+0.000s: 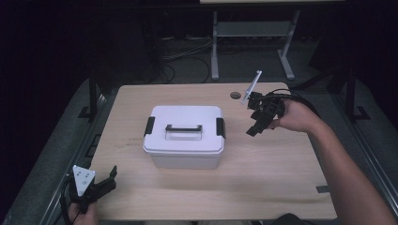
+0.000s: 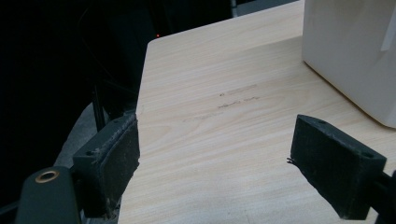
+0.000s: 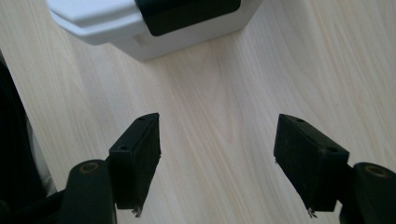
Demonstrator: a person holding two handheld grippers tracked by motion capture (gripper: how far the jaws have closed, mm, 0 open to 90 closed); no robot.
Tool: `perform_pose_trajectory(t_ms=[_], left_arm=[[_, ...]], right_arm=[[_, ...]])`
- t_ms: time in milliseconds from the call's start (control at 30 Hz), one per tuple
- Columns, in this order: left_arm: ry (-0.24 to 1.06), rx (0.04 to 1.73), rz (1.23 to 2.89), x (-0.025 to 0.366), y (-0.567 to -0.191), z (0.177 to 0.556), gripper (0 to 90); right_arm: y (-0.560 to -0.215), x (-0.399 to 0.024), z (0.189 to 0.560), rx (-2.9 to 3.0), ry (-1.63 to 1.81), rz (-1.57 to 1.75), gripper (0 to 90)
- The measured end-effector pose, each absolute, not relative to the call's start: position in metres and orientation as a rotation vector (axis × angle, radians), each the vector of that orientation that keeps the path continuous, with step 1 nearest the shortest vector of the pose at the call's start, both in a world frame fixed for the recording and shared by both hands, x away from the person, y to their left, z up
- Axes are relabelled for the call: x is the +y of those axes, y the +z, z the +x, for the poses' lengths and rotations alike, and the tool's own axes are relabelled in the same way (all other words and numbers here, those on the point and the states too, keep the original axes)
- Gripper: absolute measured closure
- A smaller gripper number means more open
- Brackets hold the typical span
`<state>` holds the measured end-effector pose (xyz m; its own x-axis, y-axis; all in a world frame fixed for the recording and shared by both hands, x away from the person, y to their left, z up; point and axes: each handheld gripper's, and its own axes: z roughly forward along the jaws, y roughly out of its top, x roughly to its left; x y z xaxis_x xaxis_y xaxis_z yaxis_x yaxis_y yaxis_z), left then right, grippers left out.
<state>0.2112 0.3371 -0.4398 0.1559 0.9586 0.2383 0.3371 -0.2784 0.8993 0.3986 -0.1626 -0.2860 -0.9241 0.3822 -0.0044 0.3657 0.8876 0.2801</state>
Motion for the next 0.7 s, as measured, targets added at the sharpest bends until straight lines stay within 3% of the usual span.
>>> perform_pose_trajectory(t_ms=[700], left_arm=[[1.117, 1.230, 1.746, 0.333, -0.440, 0.214, 15.0]], right_arm=[[-0.318, -0.199, 0.388, 3.001, 0.439, 0.691, 30.7]])
